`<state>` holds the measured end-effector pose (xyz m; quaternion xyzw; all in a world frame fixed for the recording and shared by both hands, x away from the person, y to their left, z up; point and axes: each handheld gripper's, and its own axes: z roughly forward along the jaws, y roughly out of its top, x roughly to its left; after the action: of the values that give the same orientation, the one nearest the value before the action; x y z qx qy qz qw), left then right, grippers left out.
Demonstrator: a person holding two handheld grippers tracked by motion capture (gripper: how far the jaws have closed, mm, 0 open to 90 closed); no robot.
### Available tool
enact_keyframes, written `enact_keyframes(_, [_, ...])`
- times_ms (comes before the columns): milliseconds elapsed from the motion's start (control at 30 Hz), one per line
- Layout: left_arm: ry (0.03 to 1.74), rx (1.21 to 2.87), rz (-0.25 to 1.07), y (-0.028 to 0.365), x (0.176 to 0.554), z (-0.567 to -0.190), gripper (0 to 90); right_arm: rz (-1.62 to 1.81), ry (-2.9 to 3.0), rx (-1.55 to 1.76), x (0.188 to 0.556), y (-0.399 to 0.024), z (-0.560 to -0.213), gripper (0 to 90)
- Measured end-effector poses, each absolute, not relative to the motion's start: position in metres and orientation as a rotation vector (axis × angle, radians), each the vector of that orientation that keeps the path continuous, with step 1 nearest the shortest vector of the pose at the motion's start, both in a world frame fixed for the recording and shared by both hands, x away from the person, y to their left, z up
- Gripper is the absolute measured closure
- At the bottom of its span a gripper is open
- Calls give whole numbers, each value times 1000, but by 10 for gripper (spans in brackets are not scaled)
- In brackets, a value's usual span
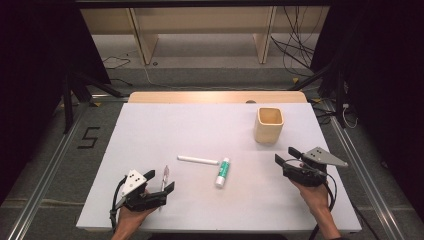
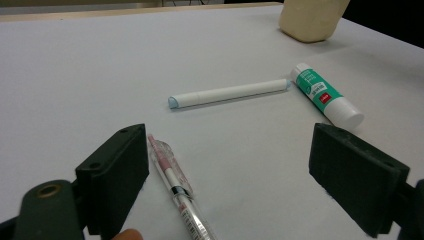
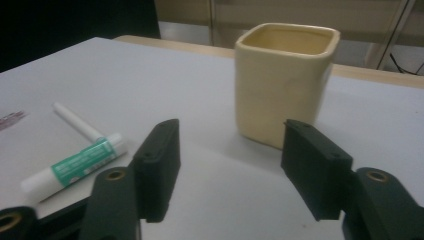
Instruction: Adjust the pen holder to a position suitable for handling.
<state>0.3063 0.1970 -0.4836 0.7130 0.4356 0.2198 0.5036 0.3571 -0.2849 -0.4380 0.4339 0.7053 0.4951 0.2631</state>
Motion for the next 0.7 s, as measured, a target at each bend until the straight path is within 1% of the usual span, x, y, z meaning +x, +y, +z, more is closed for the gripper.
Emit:
enact_keyframes(167, [1062, 1715, 532, 197, 307, -484, 159, 1299, 1874, 1225, 377, -300, -432, 539])
enact_keyframes(200, [1062, 1715, 532, 197, 307, -484, 159, 1299, 1874, 1225, 377, -300, -432, 539])
enact_keyframes(233, [1062, 1715, 535, 197, 307, -484, 159, 1296, 1867, 1236, 381, -303, -432, 575])
enact_keyframes(267, [1064, 1715, 532, 197, 307, -484, 159, 1297, 1850, 1259, 392, -311, -431, 631])
enact_keyframes(367, [1062, 1715, 533, 197, 307, -484, 159, 1290, 1827, 1318, 406, -319, -432, 712])
enact_keyframes(400, [1062, 1715, 534, 197, 307, -484, 159, 1290, 1827, 1318, 406, -319, -432, 712])
enact_keyframes(433, [1062, 1718, 536, 197, 307, -484, 159, 1290, 1826, 1352, 416, -322, -434, 757])
enact_keyframes(533, [1065, 1718, 536, 197, 307, -484, 159, 1257, 1832, 1369, 425, -324, -437, 783])
enact_keyframes(567, [1069, 1712, 535, 198, 307, -484, 159, 1238, 1840, 1388, 433, -324, -439, 813])
enact_keyframes(700, [1069, 1712, 535, 198, 307, -484, 159, 1207, 1851, 1391, 444, -323, -442, 879])
